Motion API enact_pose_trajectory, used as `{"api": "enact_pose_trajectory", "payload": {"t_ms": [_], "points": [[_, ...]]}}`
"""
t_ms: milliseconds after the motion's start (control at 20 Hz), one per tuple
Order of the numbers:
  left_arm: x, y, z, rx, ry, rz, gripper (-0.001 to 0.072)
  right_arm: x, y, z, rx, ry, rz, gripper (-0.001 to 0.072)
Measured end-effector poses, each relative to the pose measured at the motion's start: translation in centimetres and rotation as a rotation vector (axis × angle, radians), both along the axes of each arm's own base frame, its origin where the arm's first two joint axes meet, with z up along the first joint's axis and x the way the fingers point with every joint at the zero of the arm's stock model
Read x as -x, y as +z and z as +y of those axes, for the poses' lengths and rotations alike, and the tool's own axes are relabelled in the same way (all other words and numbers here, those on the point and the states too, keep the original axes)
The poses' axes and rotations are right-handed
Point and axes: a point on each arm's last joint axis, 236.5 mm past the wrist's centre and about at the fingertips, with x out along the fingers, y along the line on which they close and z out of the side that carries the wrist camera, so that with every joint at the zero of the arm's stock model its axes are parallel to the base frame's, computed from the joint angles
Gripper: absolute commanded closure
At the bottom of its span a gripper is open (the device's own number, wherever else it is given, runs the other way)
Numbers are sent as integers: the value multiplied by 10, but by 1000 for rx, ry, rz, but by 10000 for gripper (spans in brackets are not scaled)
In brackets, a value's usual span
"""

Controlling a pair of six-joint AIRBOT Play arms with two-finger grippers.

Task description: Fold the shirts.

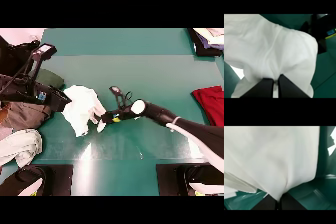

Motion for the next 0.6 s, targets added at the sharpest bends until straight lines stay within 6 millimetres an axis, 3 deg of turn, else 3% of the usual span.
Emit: {"api": "enact_pose_trajectory", "payload": {"t_ms": [150,350,500,600], "points": [[-16,33,16,-48,35,-119,677,-39,51,-56,25,-91,-115,695],[-28,107,34,-59,85,-320,677,-79,144,-152,2,-298,-302,695],[-25,154,40,-37,106,-430,677,-79,222,-207,-33,-413,-455,695],[-19,178,43,-19,111,-480,677,-69,276,-231,-57,-463,-567,695]]}}
